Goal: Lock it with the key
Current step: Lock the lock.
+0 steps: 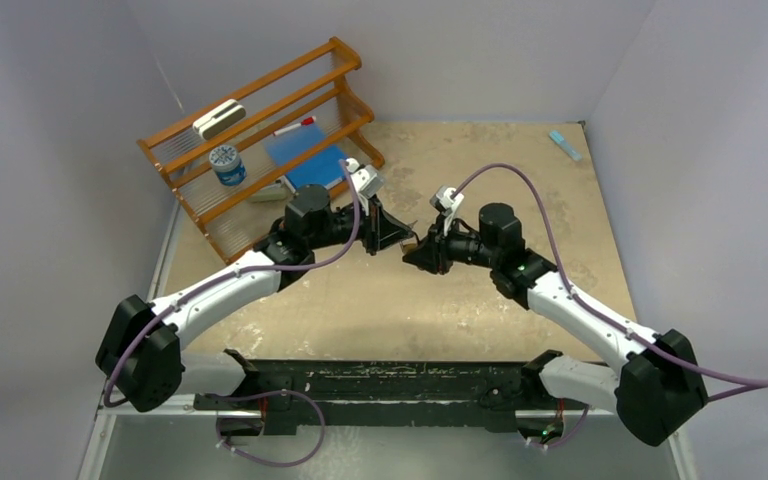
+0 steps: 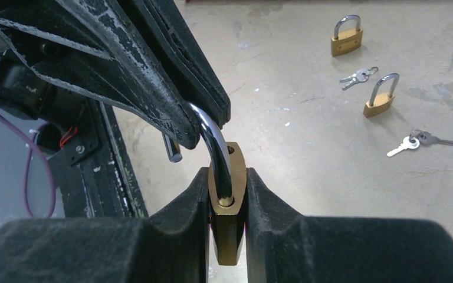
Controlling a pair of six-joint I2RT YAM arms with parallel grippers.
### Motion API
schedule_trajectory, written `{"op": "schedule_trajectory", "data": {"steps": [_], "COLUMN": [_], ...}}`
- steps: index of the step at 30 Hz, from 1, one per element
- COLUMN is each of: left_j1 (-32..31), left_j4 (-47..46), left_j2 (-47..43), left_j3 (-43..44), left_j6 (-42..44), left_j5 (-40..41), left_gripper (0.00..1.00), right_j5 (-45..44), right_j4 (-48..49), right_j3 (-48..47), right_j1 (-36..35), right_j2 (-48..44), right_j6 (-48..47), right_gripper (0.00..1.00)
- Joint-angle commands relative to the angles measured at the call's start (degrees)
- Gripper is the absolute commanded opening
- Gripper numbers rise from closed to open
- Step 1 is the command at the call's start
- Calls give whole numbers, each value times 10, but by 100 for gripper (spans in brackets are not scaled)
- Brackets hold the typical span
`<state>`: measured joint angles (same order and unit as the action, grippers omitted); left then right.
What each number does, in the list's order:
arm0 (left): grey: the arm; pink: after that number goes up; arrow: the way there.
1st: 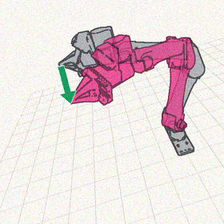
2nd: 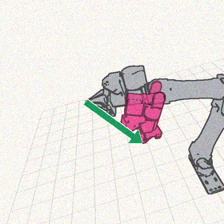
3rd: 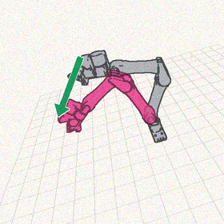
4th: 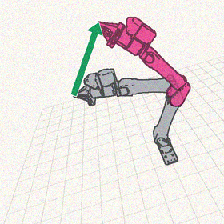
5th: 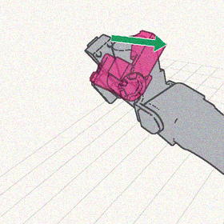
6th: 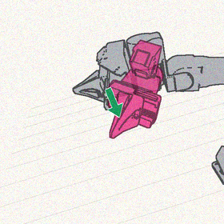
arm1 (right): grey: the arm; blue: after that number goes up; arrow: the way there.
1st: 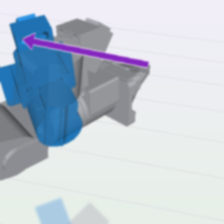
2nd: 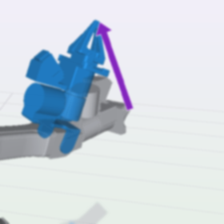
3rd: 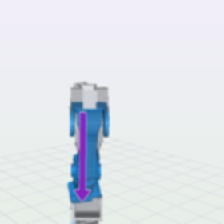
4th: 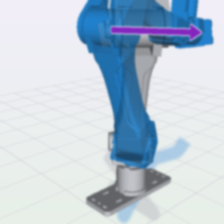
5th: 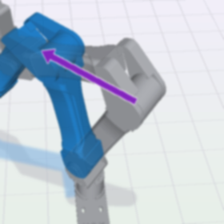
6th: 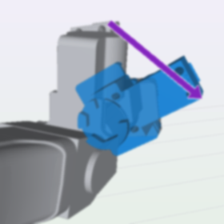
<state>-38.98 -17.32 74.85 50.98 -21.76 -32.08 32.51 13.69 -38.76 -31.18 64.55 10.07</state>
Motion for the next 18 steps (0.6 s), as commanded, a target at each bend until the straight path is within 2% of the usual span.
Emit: {"op": "schedule_trajectory", "data": {"steps": [1, 6, 10, 12, 14, 18], "left_j1": [18, 50, 58, 57, 57, 58], "left_j4": [-72, -55, -58, -75, -97, -121], "left_j2": [-60, -72, -82, -83, -82, -77], "left_j3": [3, -12, -45, -64, -82, -100], "left_j6": [12, 17, 29, 33, 36, 48], "left_j5": [8, -11, -32, -56, -81, -113], "left_gripper": [0, 0, 0, 0, 0, 0], "right_j5": [16, -27, -18, 12, 93, 189], "right_j4": [-83, -154, -195, -211, -232, -297], "right_j3": [-49, -82, -108, -120, -132, -175], "right_j1": [4, 3, 4, 4, 4, 4], "right_j2": [5, -19, -43, -51, -55, -49], "right_j6": [-28, -38, -48, -52, -60, -97], "right_gripper": [0, 0, 0, 0, 0, 0]}}
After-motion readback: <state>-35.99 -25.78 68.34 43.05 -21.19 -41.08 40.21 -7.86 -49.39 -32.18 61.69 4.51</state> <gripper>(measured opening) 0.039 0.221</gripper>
